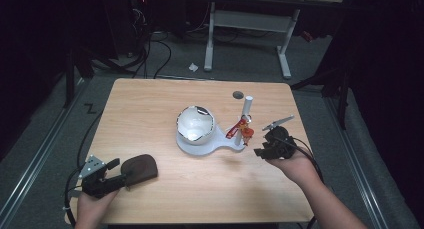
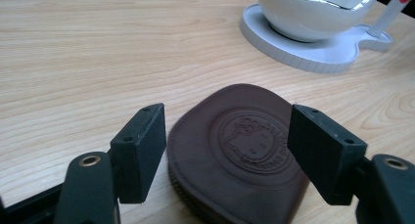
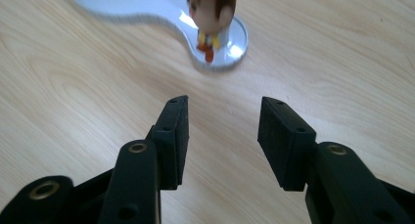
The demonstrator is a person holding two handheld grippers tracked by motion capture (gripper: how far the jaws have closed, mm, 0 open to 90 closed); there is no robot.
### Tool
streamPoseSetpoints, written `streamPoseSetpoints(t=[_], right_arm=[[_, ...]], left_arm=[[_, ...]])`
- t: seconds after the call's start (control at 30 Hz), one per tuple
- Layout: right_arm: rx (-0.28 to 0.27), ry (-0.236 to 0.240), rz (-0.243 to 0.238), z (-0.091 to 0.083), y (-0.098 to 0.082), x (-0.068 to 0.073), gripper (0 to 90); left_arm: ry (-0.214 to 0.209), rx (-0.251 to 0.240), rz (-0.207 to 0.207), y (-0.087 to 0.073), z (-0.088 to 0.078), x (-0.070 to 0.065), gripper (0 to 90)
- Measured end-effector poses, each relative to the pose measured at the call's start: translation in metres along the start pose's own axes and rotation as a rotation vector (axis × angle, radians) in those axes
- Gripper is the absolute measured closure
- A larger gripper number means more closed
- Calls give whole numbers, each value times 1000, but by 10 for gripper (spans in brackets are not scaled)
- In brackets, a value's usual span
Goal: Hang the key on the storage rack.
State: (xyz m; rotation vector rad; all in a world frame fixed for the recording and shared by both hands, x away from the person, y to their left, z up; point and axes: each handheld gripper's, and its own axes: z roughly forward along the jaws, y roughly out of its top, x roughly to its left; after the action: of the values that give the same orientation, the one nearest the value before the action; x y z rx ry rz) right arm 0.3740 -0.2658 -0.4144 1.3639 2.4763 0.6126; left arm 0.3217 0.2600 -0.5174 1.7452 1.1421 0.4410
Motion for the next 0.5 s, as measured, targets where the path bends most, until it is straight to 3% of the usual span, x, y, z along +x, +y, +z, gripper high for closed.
streamPoseSetpoints(t=[0.5], right_arm=[[-66,-2,31,25,-63,10,509]], left_arm=[[-13,26,-44,-2,3,7,335]])
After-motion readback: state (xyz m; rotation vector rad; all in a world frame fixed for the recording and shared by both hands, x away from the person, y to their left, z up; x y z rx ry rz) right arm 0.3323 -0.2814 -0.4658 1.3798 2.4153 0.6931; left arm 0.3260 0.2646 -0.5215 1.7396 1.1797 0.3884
